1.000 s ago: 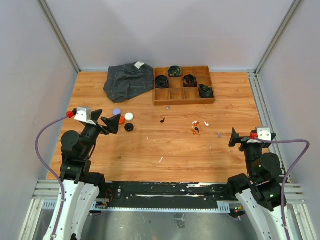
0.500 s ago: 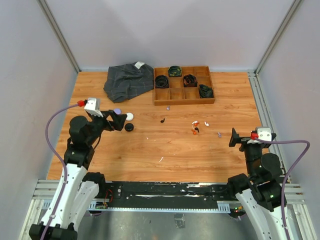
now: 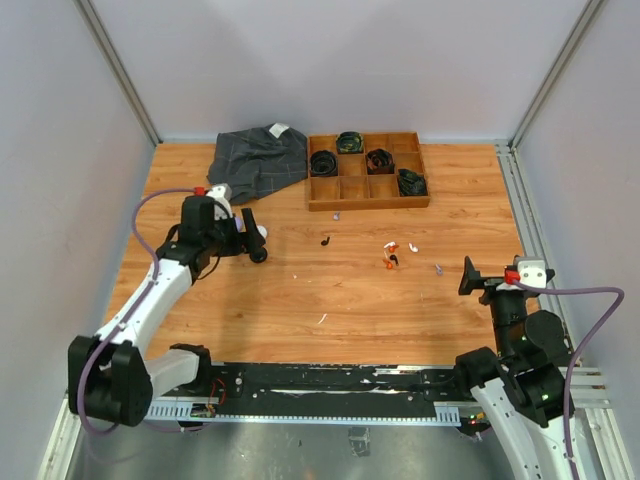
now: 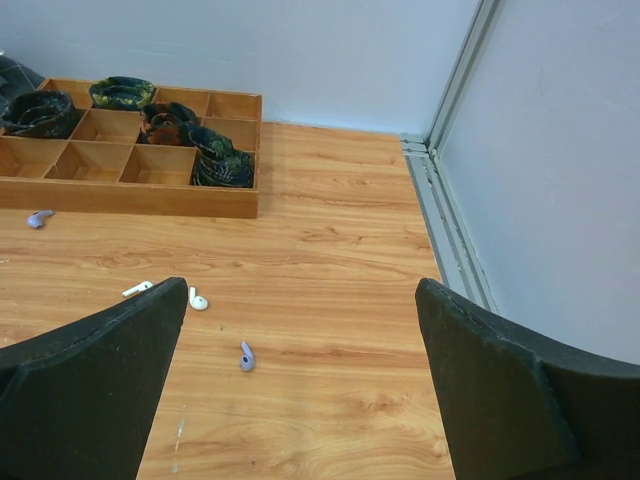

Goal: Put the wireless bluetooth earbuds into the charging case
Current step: Pick up the charging case at the center of the board.

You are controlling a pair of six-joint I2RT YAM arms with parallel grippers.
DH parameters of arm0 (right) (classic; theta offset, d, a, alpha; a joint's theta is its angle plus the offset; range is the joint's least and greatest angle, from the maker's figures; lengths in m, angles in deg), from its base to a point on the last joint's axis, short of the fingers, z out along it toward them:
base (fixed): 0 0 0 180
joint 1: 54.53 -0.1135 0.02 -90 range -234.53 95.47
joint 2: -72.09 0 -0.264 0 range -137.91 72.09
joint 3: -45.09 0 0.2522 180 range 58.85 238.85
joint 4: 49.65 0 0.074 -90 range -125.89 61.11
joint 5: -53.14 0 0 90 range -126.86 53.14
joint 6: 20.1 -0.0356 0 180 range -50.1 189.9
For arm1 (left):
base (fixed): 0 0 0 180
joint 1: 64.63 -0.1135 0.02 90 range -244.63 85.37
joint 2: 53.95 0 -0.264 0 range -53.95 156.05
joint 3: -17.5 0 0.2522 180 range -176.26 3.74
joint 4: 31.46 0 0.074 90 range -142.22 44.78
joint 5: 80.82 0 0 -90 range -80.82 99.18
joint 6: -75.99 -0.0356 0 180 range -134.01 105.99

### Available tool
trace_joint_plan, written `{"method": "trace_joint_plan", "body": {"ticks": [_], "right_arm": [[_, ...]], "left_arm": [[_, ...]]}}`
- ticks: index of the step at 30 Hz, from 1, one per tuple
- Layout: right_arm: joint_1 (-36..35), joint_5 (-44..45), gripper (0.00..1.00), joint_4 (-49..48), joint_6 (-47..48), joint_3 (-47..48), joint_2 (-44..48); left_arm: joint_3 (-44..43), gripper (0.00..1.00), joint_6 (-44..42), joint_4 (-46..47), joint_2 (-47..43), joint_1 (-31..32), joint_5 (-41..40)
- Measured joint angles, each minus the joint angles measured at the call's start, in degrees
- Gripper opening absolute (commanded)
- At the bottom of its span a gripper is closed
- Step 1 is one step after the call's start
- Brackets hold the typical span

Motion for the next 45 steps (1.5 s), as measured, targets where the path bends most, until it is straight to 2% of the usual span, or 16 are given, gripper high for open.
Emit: {"method": "trace_joint_plan", "body": {"ticks": [8,14,20,30,39,45], "right_arm": [[0.0,-1.0,0.99,-0.3,0.0,0.0,0.1],[0.0,-1.6,0.99,-0.4,0.0,0.0,0.1],[0.0,-1.9,0.98,-0.5,0.0,-0.3,0.1],[0.0,-3.4,0.99,-0.9,-0.1,-0.9,0.1],[0.0,-4.2,0.99,-0.9,-0.1,-0.9,0.1],[0.0,-5.2,0.99,-0.9,-0.1,-0.9,0.1]], "left_arm": [[-7.3,0.94,-7.7,-3.8,14.3,8.6,-4.5],[-12.2,0.94,-15.2,-6.8,22.2,9.5,-7.6],[-16.7,0.87,-20.6,-10.2,29.5,9.5,-9.7],[-17.6,0.77,-23.9,-13.8,34.4,9.5,-9.7],[-21.3,0.73,-24.8,-14.8,40.4,9.5,-10.5],[-22.4,0.63,-25.2,-15.4,41.3,9.5,-10.3]]}}
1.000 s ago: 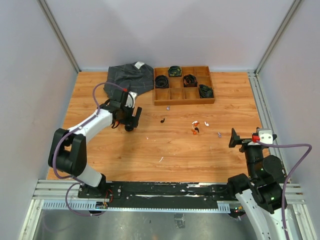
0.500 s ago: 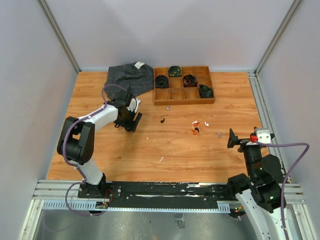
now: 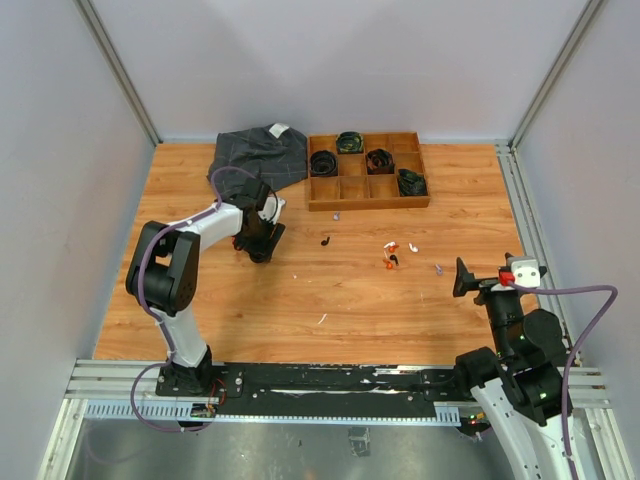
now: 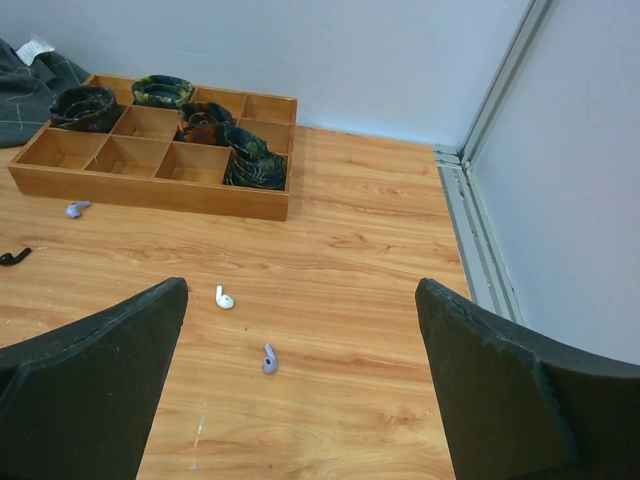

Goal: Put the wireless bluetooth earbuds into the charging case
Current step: Pick up the charging case at the center of the board.

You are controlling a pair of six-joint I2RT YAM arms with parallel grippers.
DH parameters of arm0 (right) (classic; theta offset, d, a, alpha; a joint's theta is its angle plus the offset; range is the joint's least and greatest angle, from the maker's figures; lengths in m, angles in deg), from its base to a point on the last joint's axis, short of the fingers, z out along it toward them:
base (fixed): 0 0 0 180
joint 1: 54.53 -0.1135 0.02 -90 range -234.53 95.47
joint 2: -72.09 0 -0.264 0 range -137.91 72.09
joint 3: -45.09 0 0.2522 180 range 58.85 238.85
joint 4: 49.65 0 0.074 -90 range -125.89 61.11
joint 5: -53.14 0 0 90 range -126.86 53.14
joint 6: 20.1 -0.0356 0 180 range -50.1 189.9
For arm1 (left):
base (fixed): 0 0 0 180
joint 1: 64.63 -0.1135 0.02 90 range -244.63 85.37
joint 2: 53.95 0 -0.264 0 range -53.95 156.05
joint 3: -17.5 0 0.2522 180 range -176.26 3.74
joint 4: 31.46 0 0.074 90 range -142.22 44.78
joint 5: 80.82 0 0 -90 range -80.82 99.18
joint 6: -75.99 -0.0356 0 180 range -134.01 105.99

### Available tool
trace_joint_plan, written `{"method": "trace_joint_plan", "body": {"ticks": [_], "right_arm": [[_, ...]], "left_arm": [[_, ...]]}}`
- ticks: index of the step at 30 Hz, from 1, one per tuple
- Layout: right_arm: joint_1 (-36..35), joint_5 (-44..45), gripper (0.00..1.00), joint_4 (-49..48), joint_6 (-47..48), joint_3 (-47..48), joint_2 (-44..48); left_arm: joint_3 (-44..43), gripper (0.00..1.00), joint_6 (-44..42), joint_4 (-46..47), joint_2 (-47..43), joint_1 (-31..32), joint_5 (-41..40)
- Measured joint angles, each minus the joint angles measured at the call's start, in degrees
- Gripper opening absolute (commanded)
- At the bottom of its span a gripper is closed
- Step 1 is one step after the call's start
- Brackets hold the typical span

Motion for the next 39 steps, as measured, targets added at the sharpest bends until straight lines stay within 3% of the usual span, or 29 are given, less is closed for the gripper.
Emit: {"method": "trace_joint_plan", "body": {"ticks": [11,19,30,39], "right_arm": [[0.0,-4.1,0.99,0.0,0.0,0.0,0.0],[0.0,-13.7,0.99,0.0,-1.7,0.3,-3.8],[0.0,-27.1,0.99,-0.3,-7.6,3.0,-15.6],[0.0,-39.7,0.99,-1.1,-12.5,9.0,-33.5]], "left_arm": [[0.4,0.49,1.6,-0.8,-1.1,0.4,2.5],[3.1,0.47,7.6,3.5,-5.9,7.1,3.2],[18.0,0.46,13.2,23.6,-20.2,18.1,1.1],[28.6,0.45,11.3,43.3,-26.8,25.9,-2.0]]}}
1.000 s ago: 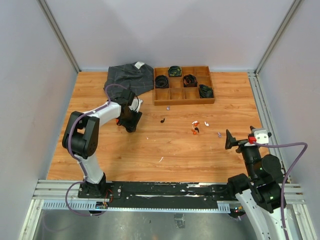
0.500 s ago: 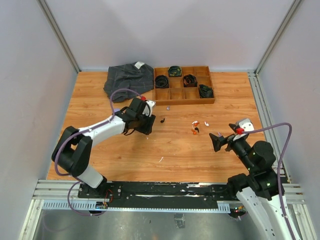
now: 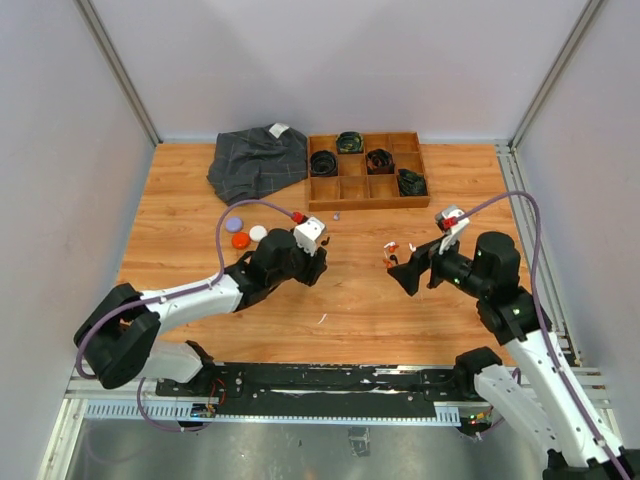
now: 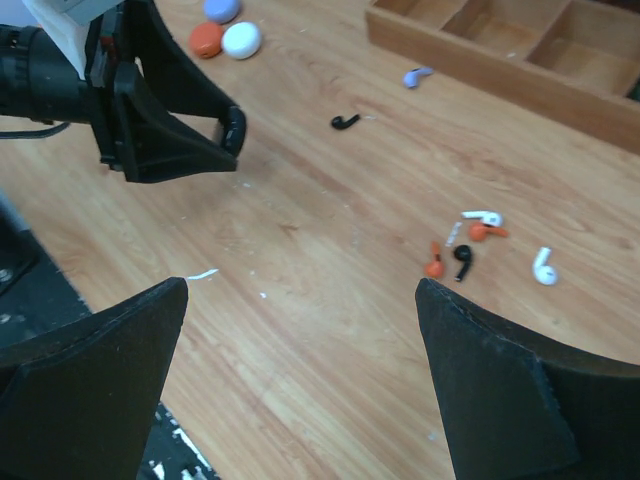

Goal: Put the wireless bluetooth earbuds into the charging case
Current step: Pick up the charging case at the center of the board.

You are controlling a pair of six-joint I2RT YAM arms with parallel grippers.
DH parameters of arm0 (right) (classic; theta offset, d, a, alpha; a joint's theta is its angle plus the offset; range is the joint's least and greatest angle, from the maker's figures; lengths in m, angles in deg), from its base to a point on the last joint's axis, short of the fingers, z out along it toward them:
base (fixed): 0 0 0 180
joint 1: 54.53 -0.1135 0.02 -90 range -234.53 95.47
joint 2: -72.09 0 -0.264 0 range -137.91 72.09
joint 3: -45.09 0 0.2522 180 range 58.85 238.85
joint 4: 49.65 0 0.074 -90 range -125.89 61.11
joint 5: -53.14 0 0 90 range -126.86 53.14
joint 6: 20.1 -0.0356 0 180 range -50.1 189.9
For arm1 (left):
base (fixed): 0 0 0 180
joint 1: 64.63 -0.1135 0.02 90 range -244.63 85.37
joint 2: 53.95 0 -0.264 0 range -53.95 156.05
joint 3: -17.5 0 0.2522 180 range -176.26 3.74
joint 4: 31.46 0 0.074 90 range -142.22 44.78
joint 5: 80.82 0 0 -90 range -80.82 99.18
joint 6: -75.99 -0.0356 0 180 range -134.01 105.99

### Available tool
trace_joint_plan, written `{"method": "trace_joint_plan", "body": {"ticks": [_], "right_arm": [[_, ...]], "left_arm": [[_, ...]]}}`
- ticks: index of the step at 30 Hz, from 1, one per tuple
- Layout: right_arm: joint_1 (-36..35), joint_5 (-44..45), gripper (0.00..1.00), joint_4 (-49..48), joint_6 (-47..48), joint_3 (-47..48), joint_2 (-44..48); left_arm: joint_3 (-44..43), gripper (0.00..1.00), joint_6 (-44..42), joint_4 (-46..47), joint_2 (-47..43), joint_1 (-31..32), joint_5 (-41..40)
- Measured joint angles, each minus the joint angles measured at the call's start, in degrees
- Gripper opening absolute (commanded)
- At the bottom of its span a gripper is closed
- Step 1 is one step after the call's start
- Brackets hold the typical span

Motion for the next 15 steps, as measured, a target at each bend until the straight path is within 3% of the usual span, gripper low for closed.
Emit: {"method": "trace_joint_plan", "body": {"ticks": [6,15], "right_arm": [[-0.4,-8.0,0.99,-3.2,-2.8,2.1,-10.3],[-6.7,-7.1,0.85,-5.0,-4.2,5.6,-21.1]], "left_arm": [[5.3,0.45,-2.6,13.1,-0.5,2.5,-0.3],[9.5,0.45,-6.9,27.1,-0.5,6.9,0.8]]}}
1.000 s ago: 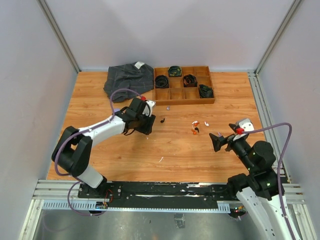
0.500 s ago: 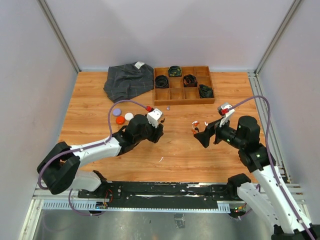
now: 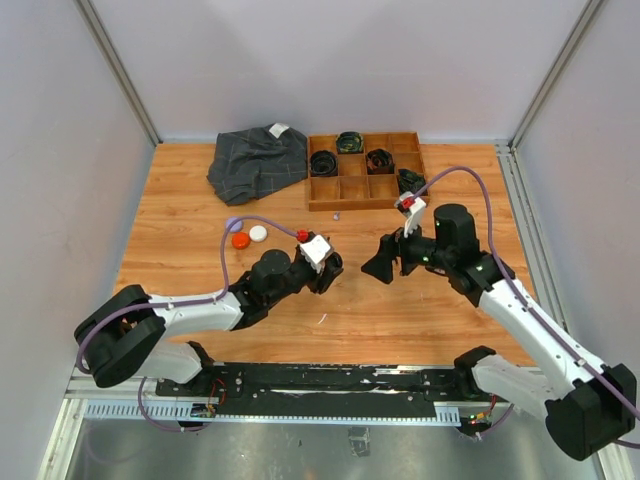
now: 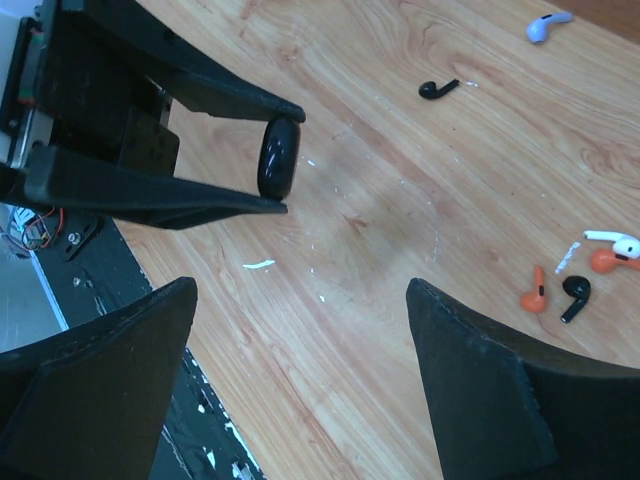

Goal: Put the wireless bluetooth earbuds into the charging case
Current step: Pick up the charging case at the center of the board.

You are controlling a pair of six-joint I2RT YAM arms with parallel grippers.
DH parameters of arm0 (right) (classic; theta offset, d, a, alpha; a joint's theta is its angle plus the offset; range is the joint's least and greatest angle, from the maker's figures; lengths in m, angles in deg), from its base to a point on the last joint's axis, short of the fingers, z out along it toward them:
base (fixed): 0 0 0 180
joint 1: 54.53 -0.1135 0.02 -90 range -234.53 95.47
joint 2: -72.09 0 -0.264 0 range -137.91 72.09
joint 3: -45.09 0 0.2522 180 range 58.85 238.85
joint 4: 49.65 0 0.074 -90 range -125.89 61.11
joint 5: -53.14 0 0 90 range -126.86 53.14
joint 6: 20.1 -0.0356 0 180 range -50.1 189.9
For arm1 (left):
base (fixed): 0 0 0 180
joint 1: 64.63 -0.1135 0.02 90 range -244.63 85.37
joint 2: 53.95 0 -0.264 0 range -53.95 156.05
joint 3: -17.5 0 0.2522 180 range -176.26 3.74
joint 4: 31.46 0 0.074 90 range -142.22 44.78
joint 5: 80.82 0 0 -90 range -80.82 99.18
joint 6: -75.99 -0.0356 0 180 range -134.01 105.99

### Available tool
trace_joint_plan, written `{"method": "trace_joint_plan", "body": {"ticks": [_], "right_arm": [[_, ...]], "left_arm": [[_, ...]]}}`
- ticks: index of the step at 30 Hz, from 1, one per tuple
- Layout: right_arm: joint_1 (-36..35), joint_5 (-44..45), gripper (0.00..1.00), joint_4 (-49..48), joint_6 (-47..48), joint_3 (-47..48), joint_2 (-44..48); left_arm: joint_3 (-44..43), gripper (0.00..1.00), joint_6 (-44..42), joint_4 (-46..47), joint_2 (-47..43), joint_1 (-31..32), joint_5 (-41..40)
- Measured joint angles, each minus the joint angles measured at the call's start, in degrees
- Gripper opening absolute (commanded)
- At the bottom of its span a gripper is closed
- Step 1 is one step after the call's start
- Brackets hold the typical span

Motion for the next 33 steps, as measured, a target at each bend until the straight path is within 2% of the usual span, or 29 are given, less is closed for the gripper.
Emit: {"method": "trace_joint_plan", "body": {"ticks": [14,27,33], "right_arm": [[-8.5,5.6,0.69,-1.4,-2.4,4.0,-10.9],[-8.9,8.3,0.62,-3.7,-5.7,4.5,-6.5],[-9.0,7.9,0.58,-4.1,-6.4,4.5,-8.2]], "left_arm": [[1.1,0.44,-2.9,6.9,-0.5,3.0,0.4],[1.5,0.44,-3.4,7.7,-0.5,3.6,0.3],[1.6,0.44,-3.1,8.3,-0.5,4.0,0.5]]}}
